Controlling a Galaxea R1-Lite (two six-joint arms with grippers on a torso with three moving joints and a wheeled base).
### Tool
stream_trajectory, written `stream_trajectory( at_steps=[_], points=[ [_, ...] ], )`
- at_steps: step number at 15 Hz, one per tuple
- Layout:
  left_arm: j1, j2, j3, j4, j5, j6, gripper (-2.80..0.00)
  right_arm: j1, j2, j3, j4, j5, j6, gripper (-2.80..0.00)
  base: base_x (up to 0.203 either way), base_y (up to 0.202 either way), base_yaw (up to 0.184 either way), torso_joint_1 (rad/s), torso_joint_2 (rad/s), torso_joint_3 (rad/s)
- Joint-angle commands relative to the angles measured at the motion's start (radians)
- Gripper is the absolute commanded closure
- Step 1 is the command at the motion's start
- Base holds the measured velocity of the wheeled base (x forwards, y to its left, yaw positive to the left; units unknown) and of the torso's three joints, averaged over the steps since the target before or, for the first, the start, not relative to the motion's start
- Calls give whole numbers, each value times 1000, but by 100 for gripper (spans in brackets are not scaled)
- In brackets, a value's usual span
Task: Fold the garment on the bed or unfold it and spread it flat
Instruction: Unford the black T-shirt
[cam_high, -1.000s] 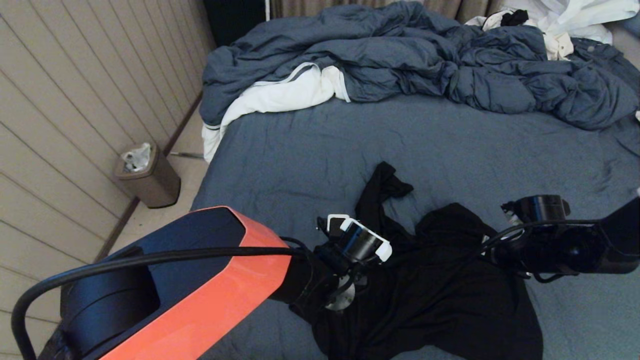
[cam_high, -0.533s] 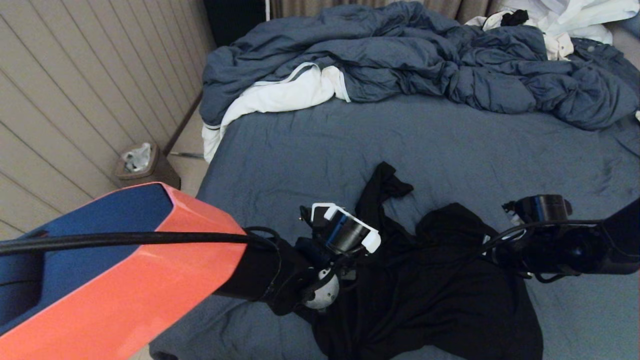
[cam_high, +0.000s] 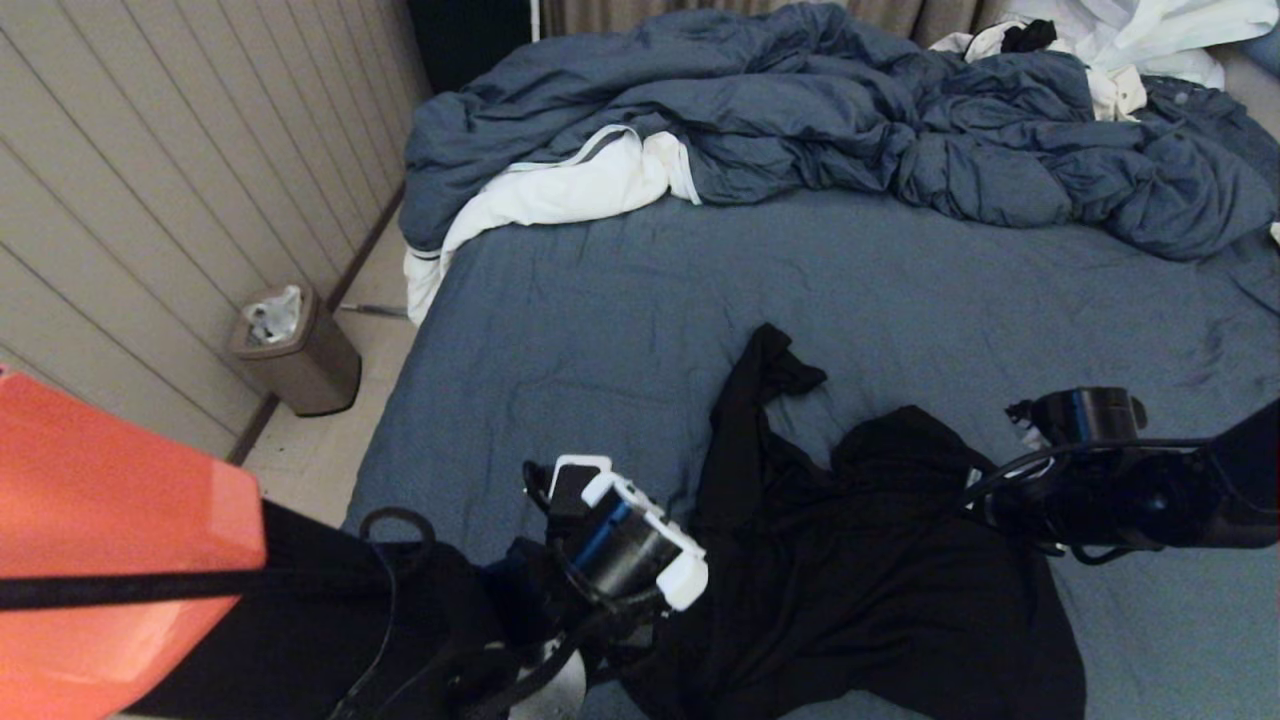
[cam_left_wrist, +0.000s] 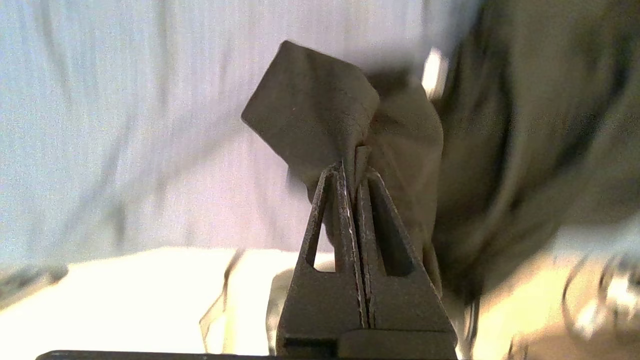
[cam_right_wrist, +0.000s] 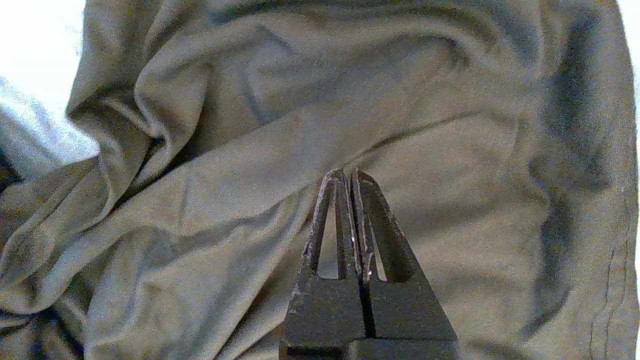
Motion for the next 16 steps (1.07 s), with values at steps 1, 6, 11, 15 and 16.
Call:
stream_trajectory(
  at_steps=[1, 6, 11, 15, 16],
  points=[
    [-97, -57, 131, -2, 5, -83, 0, 0, -5, 3, -3, 1, 2, 0, 0, 0, 0, 0, 0, 0],
    [-283, -24, 223, 0, 5, -168, 0, 0, 0, 1, -4, 1, 2, 0, 0, 0, 0, 0, 0, 0],
    [-359, 3, 249, 5, 38, -174, 0, 0, 0, 0, -4, 0, 1, 0, 0, 0, 0, 0, 0, 0],
    [-364, 3, 272, 3, 62, -187, -280, 1, 3, 0, -4, -1, 1, 0, 0, 0, 0, 0, 0, 0],
    [-364, 2, 271, 0, 66, -187, -280, 1, 5, 0, -4, -1, 1, 0, 0, 0, 0, 0, 0, 0]
  ],
)
